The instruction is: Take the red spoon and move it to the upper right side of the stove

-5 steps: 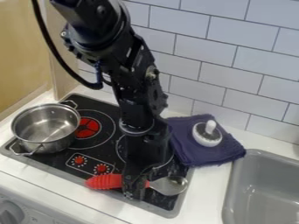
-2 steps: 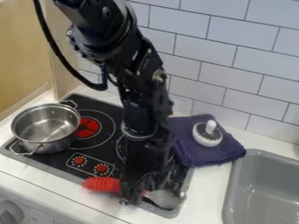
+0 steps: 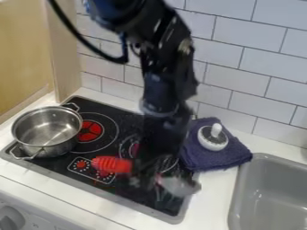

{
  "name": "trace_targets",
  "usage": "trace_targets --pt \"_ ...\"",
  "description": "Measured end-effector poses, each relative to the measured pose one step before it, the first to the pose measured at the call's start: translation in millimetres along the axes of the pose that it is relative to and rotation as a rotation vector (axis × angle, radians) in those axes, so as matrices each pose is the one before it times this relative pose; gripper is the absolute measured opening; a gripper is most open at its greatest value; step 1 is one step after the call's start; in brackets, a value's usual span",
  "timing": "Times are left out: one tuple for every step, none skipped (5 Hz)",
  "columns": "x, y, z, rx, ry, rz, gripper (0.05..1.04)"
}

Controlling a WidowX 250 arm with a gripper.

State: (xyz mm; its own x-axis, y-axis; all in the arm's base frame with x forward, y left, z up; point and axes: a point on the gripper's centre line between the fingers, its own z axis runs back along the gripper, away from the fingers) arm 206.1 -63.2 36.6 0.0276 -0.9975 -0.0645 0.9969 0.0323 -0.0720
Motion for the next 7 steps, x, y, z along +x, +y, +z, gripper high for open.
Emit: trace_targets --pt "4.42 22.01 21.16 0.0520 -0.0057 -0.0007 0.318" --pt "3.85 35.83 11.61 0.0535 -0.0190 0.0156 0.318" --pt "-6.70 34.28 2.75 0.0281 -0.0040 0.0251 0.318" --pt "-13.00 17.33 -10.07 -0.0180 0.0135 0.0315 0.318" --pt "-13.84 14.18 -6.56 -0.0009 0.0073 0.0364 0.318" --pt "-19.18 4.35 -4.99 -0.0090 0.0147 0.0463 0.318" --pt "-21.78 6.44 -6.74 -0.0133 0.0154 0.0538 0.318"
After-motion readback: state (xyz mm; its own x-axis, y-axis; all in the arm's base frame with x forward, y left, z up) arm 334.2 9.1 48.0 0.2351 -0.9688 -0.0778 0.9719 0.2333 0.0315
